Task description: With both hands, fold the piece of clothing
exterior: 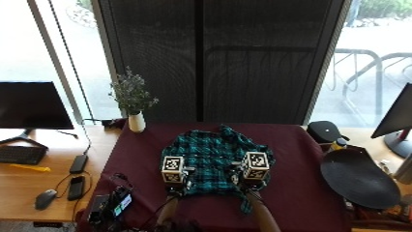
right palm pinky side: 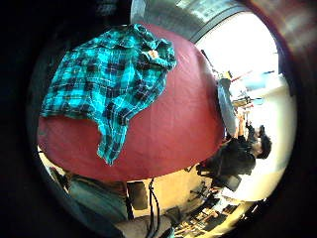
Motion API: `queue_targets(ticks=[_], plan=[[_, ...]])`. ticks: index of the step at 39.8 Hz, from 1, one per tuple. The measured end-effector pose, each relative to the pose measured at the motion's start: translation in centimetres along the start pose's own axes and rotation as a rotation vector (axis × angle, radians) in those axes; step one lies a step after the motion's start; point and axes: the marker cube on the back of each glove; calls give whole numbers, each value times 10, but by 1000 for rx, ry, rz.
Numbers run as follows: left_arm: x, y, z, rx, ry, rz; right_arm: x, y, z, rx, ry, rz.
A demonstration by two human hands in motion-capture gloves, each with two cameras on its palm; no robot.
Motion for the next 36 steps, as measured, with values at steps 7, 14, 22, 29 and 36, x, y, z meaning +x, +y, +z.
queue_targets(ticks=[7, 14, 22, 29, 36], plan=[[-5, -2, 3, 17, 11, -4, 6, -6, 0, 34, -40, 12], [-4, -5, 1, 39, 25, 16, 6, -5, 2, -1, -1, 10], [-1, -5, -13, 75, 71, 69, 0, 7, -8, -50, 77, -5], [0, 7, -28, 87, 90, 71, 14, 17, -2, -104, 55, 26], [-3, 1, 4, 15, 64, 51, 33, 18, 33, -166, 39, 52]])
